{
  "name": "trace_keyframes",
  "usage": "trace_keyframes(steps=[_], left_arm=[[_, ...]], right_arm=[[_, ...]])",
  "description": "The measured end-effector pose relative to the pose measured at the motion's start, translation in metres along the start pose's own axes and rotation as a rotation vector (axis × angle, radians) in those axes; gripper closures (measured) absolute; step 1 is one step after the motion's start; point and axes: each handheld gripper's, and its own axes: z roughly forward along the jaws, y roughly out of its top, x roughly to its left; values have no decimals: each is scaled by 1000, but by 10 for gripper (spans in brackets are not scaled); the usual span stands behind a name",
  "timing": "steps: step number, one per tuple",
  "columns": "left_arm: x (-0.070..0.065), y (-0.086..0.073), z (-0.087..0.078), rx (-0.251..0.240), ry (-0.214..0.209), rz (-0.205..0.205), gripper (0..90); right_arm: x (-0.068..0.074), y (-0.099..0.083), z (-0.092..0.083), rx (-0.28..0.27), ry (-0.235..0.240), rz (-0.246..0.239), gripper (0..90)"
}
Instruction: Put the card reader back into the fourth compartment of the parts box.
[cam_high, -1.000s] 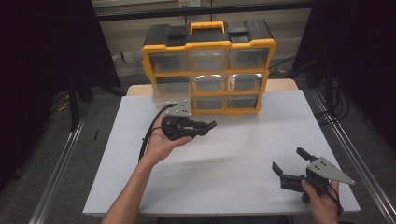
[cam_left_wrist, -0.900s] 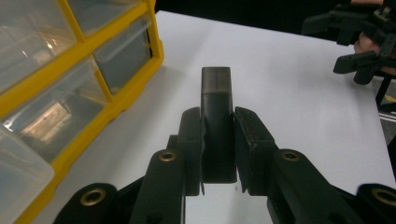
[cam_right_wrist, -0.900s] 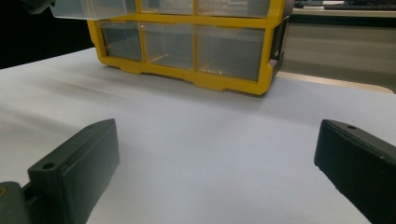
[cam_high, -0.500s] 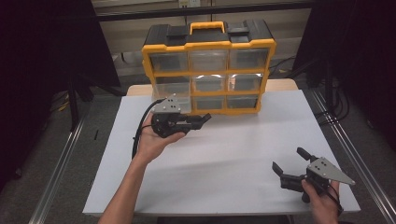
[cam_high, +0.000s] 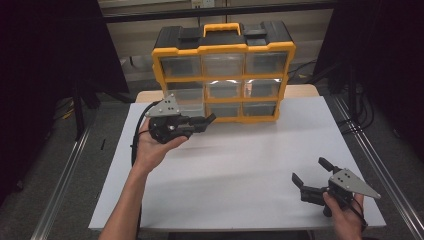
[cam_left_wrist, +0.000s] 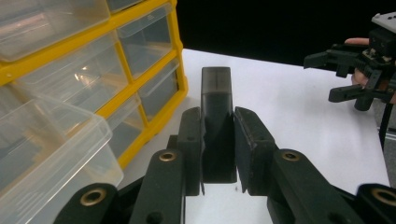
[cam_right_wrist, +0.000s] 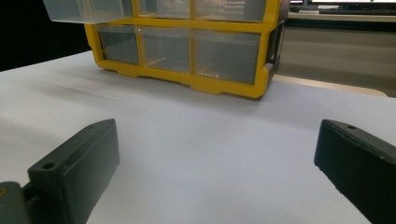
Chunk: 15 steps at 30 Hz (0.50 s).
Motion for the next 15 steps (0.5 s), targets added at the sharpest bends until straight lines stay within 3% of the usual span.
trace_keyframes(steps=[15], left_arm=[[14,20,-22,21,60,13,736]], right_arm=[[0,0,0,-6,-10,-2,2]])
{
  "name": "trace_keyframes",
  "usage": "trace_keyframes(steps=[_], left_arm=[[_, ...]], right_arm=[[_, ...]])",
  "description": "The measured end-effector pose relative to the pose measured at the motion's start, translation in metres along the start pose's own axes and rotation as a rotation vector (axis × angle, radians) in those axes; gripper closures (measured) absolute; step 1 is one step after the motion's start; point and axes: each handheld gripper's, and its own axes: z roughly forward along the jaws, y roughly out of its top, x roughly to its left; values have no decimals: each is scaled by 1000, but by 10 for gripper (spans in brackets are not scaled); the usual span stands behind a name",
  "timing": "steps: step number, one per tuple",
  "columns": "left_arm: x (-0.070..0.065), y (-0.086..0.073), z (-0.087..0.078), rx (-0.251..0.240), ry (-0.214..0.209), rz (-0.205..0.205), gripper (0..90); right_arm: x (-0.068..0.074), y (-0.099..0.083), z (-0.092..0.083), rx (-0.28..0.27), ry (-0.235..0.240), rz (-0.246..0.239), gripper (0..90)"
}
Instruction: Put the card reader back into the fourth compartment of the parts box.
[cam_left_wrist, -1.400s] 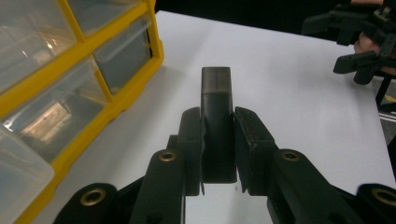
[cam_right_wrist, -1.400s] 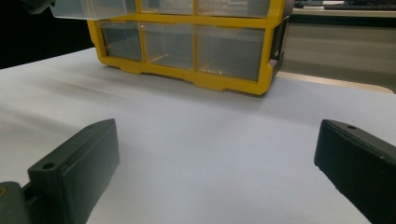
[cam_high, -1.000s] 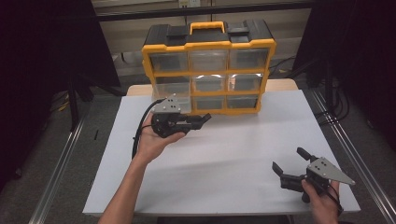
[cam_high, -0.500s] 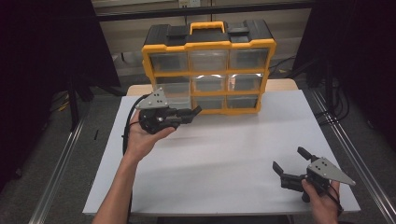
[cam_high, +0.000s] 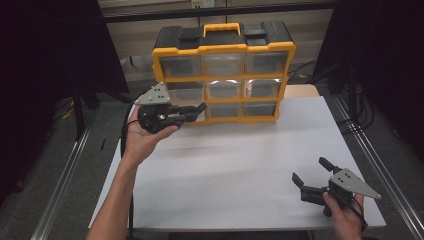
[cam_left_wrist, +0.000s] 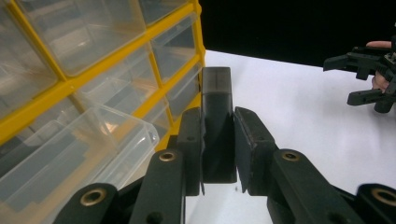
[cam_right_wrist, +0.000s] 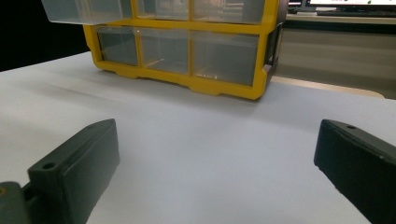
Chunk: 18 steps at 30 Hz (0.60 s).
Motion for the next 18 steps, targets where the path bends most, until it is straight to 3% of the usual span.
trace_keyframes(steps=[18], left_arm=[[27,19,-12,100,80,13,737]], right_arm=[[0,0,0,-1,3,0,2]])
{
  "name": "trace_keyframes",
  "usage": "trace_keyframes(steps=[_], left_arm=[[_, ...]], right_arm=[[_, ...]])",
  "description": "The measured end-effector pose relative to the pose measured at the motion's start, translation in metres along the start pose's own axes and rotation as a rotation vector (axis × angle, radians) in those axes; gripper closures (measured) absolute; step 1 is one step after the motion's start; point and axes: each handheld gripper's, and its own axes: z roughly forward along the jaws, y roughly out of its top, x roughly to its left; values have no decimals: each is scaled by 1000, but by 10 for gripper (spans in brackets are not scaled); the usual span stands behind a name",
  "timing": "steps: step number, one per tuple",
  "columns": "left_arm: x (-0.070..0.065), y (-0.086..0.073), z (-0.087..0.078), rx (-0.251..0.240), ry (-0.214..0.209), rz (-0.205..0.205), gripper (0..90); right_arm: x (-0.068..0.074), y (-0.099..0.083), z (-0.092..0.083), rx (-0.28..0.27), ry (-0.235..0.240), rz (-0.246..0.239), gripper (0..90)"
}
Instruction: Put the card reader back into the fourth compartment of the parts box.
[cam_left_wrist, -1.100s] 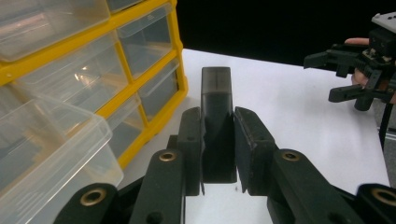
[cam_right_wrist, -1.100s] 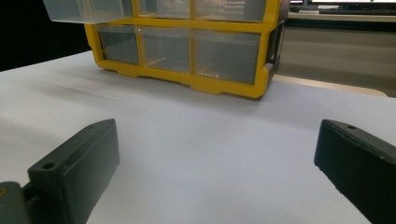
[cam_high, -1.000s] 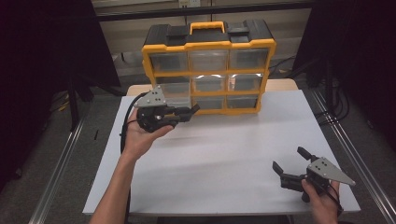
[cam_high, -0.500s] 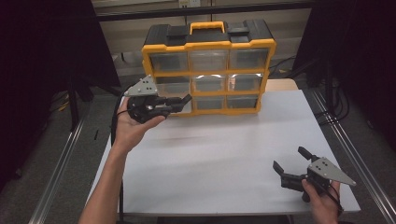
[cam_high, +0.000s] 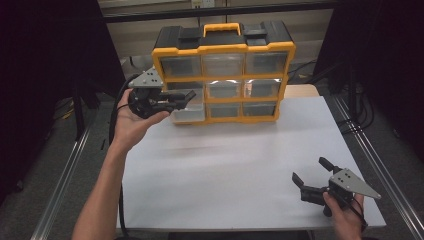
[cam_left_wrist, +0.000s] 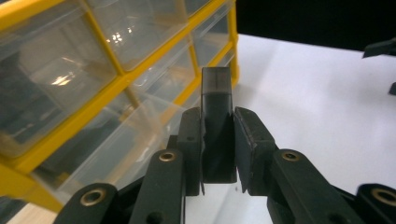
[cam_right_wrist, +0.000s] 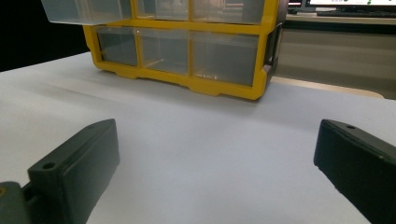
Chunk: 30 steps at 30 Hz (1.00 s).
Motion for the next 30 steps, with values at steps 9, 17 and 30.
trace_keyframes(steps=[9,17,30], left_arm=[[18,5,2,71,18,-9,737],[32,9,1,97,36,-20,736],[49,14,7,154,49,-31,736]], right_arm=[[0,0,0,2,2,-1,2],[0,0,0,5,6,-4,2],[0,0,0,5,8,0,1]])
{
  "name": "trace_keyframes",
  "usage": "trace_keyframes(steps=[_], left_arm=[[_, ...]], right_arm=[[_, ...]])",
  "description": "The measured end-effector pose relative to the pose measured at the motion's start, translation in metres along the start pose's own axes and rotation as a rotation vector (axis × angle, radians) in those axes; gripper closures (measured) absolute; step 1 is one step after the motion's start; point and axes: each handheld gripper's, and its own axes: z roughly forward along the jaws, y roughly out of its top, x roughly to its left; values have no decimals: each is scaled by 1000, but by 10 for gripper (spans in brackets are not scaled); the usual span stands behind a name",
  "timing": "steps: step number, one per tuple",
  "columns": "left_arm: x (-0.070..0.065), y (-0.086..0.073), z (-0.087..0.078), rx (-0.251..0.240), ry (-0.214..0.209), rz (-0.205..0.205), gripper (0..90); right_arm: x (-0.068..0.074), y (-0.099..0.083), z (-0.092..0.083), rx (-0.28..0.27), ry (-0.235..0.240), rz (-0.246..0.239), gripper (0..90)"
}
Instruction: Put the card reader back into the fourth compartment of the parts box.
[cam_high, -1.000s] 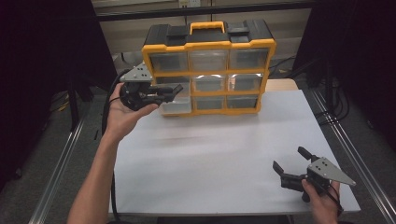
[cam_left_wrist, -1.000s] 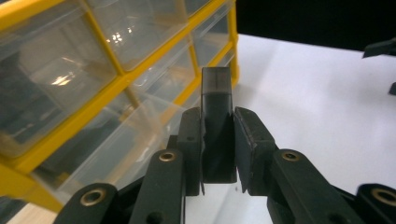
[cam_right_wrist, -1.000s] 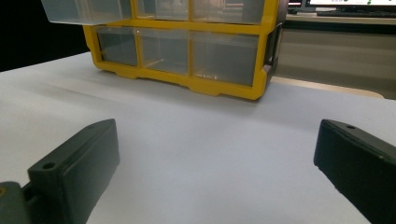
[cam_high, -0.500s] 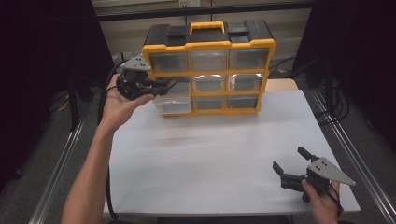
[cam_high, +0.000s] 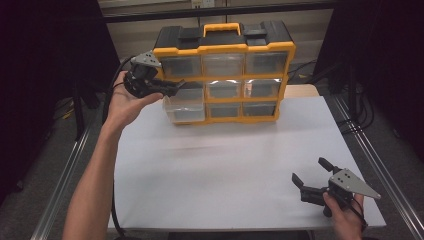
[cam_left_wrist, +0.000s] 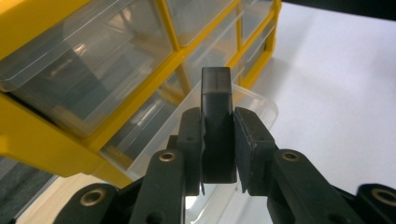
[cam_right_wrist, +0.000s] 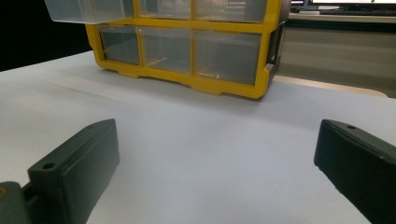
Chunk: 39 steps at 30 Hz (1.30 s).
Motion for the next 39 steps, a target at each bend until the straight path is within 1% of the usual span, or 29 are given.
trace_keyframes(steps=[3,6,9,11,12,17,18,19,20,21,24,26,27,32,34,35,38,39], left_arm=[[5,1,2,12,1,-8,736],[9,3,5,31,1,-12,737],[10,4,8,22,-5,2,737],[11,6,11,38,-16,9,736],[11,6,13,47,-8,6,736],[14,7,25,78,-18,-3,737],[14,7,26,88,-18,2,736],[13,7,28,87,-10,-1,736],[12,8,29,90,-9,8,736],[10,8,31,94,-16,13,737],[7,10,38,123,-14,31,737],[7,9,41,120,-17,13,736],[9,9,42,133,-21,21,736],[14,3,48,149,-35,-16,737],[12,2,50,163,-46,-9,736],[11,3,52,172,-44,-1,736],[9,2,55,181,-40,2,736],[9,2,55,181,-45,2,736]], right_arm=[[0,0,0,0,-3,4,1],[0,0,0,-1,1,-2,1],[0,0,0,0,-2,2,1],[0,0,0,0,-2,4,1],[0,0,0,-1,-3,4,1],[0,0,0,-2,0,0,1],[0,0,0,-3,0,1,1],[0,0,0,-2,-1,1,1],[0,0,0,0,-1,1,1],[0,0,0,1,0,-1,1],[0,0,0,2,2,-3,1],[0,0,0,3,4,-4,2],[0,0,0,2,4,-3,1],[0,0,0,3,0,-1,1],[0,0,0,3,3,-5,1],[-1,0,0,3,2,-7,1],[-1,0,0,5,2,-5,1],[0,0,0,3,1,-5,1]])
